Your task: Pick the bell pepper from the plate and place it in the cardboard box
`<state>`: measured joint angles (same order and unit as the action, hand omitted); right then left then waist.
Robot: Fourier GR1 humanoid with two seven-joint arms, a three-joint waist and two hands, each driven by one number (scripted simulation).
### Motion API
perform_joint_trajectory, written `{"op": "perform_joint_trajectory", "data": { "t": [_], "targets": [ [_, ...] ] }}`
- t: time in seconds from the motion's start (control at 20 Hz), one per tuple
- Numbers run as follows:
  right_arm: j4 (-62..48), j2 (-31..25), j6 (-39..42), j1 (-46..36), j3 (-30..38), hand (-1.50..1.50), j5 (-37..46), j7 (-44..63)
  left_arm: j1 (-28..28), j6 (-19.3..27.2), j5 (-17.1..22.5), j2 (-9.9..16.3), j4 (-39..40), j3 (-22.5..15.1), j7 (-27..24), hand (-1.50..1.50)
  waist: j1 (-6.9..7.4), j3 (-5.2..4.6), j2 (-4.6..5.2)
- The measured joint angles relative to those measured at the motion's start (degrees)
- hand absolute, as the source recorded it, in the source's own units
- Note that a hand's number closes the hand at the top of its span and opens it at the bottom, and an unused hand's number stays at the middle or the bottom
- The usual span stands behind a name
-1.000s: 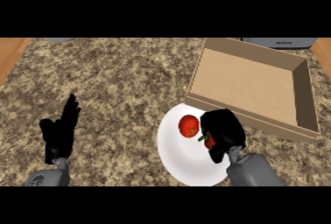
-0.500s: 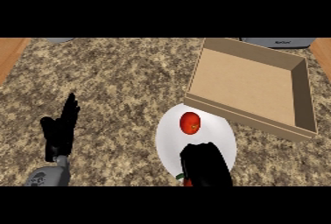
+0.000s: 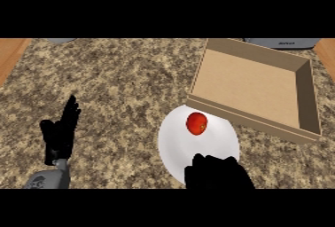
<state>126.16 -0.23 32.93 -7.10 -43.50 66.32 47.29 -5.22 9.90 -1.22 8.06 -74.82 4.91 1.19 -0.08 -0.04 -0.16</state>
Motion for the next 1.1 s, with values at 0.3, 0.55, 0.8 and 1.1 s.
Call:
{"op": "perform_joint_trajectory", "data": {
  "t": [0.3, 0.55, 0.8, 1.1],
  "targets": [
    [7.78, 0.0, 3.6, -9.29, 6.46, 1.5, -3.84, 4.24, 0.86, 0.13, -0.21, -0.54, -0.94, -0.37, -0.31, 0.0, 0.25, -0.04, 0.03],
    [7.51, 0.05, 8.71, -17.41, 17.0, 1.5, -4.64, 3.09, 0.24, -0.08, -0.03, -0.18, -1.09, 0.04, 0.4, 0.0, 0.19, -0.03, 0.05],
    [3.61, -0.91, 10.95, -24.17, 29.49, 1.5, -8.23, -0.17, -0.25, -0.13, -0.11, -0.25, -0.71, 0.27, 0.13, 0.0, 0.26, 0.01, 0.14],
    [-4.7, -5.67, 8.28, -28.25, 42.81, 1.5, -13.48, -7.97, 0.56, -0.42, -0.29, -0.3, -1.63, 0.08, 0.58, 0.0, 0.38, 0.04, 0.22]
  ]
}}
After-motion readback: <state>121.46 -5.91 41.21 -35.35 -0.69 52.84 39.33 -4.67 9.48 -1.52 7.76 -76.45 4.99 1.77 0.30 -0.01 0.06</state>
